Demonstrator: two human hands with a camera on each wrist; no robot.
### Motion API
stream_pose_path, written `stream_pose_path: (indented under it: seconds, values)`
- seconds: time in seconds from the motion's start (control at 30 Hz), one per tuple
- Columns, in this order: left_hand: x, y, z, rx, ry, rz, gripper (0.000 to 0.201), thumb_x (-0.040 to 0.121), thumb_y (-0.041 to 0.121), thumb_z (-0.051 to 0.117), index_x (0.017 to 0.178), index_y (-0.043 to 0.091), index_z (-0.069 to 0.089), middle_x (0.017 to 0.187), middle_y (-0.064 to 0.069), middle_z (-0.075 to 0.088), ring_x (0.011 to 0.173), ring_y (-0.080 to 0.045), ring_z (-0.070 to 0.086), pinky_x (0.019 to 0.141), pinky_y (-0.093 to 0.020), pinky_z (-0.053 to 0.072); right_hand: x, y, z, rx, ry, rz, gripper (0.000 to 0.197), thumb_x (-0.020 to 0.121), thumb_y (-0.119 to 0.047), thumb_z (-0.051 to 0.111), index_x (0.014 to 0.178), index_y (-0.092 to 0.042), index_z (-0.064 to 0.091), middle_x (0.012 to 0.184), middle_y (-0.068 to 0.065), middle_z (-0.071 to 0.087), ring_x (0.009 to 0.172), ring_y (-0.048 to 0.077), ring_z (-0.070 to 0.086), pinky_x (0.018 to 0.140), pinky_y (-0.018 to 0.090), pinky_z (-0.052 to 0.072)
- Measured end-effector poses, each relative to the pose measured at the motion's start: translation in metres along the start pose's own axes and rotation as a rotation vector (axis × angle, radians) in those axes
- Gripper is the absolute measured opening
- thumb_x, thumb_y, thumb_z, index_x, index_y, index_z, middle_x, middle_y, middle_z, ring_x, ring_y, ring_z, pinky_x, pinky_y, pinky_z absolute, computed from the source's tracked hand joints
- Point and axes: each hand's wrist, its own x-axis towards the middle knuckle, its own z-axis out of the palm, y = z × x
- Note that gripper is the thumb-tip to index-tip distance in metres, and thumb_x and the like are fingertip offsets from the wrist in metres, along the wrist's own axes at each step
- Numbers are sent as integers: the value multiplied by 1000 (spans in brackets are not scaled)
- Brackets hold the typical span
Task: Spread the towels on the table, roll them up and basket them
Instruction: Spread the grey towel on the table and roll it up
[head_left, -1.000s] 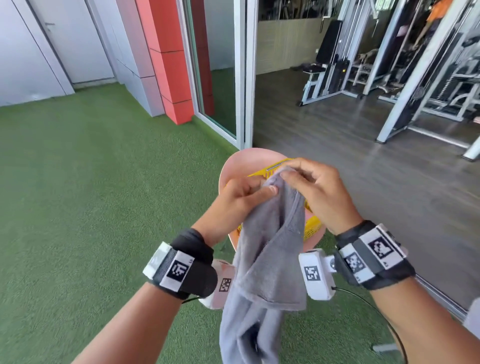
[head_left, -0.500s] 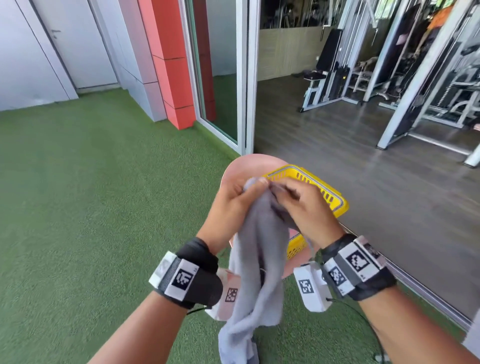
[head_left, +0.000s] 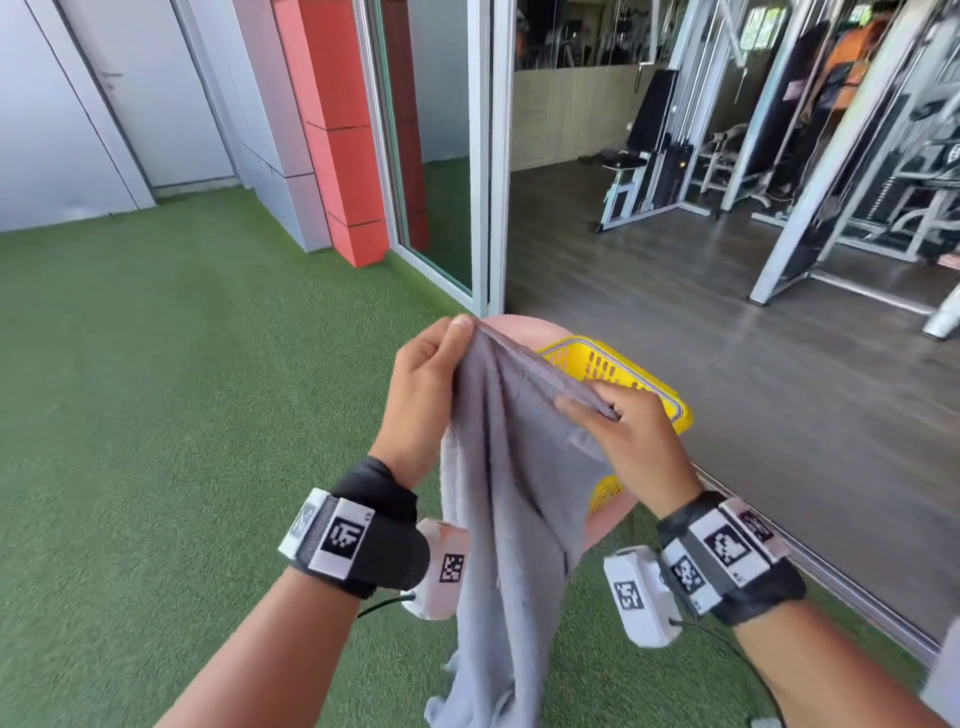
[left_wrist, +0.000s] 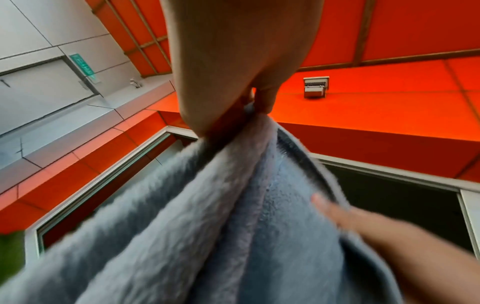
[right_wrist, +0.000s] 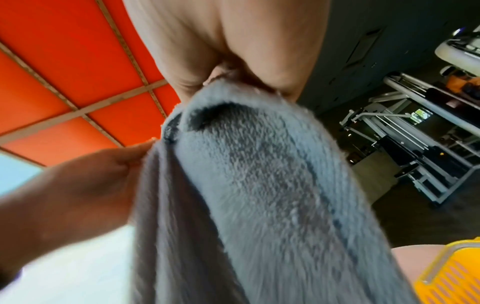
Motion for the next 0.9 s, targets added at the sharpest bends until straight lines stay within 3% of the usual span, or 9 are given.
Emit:
stream_pose_path:
  seconds: [0.1,0.17,0.23,0.33,0.47,0.6,0.67,0.73,0.9]
  values:
    - [-12,-10,13,167,-207,-16,16,98,18,52,90,5,58,81,0,53,77,-8,49,70,-23,41,7,-21,-10,96,67,-58,10,84,-18,62,82,-19,71,73,-13,60,71,-2,50,66,20,41]
    - [-21,-13,23,232,-328,-53,33,94,31,59,90,-2,58,79,-5,53,74,-15,47,64,-42,38,18,-32,-17,90,49,-115,20,81,-10,59,88,-24,71,84,-12,71,80,0,62,74,16,45]
    - [-18,-11,23,189,-284,-50,41,94,35,57,75,-2,55,74,-6,46,70,-19,39,58,-51,32,22,-31,-18,4,-11,-115,16,83,-11,63,92,-20,73,88,-7,73,84,6,65,74,20,46]
    - [-8,-2,12,70,-153,-65,38,95,26,55,71,-4,51,73,-8,44,71,-20,37,65,-40,31,15,-15,-16,-117,-37,-47,10,87,-20,65,91,-16,73,70,-7,65,65,7,54,63,29,41]
    - [-14,-5,15,220,-340,-34,30,86,28,67,83,0,58,78,-3,50,74,-14,43,67,-32,37,19,-27,-16,-7,54,-104,16,84,-12,56,97,-16,66,76,1,64,65,16,51,63,29,40]
    - [-17,-7,20,145,-248,-98,52,90,46,59,83,-5,62,81,-6,60,73,-17,49,62,-50,42,24,-41,-8,211,70,-65,17,88,-7,63,104,-13,60,79,-4,68,65,2,58,64,21,45]
    - [-13,1,17,-27,-185,-116,35,99,30,49,92,2,69,90,-9,70,81,-17,61,73,-34,49,22,-36,-3,301,41,28,13,87,-13,68,100,-15,66,88,10,73,78,11,66,78,35,51]
    - [-13,9,15,-40,-181,-108,31,100,19,46,83,8,68,77,2,68,72,-7,59,67,-22,46,20,-32,0,360,-6,76,7,89,-14,66,93,-14,71,93,10,74,84,15,65,85,39,49]
    - [-16,4,20,134,-226,36,15,99,17,50,88,11,58,72,18,56,68,2,47,65,-16,36,25,-45,7,381,-61,-41,9,91,-11,62,90,-17,69,91,-3,73,86,6,64,81,19,47]
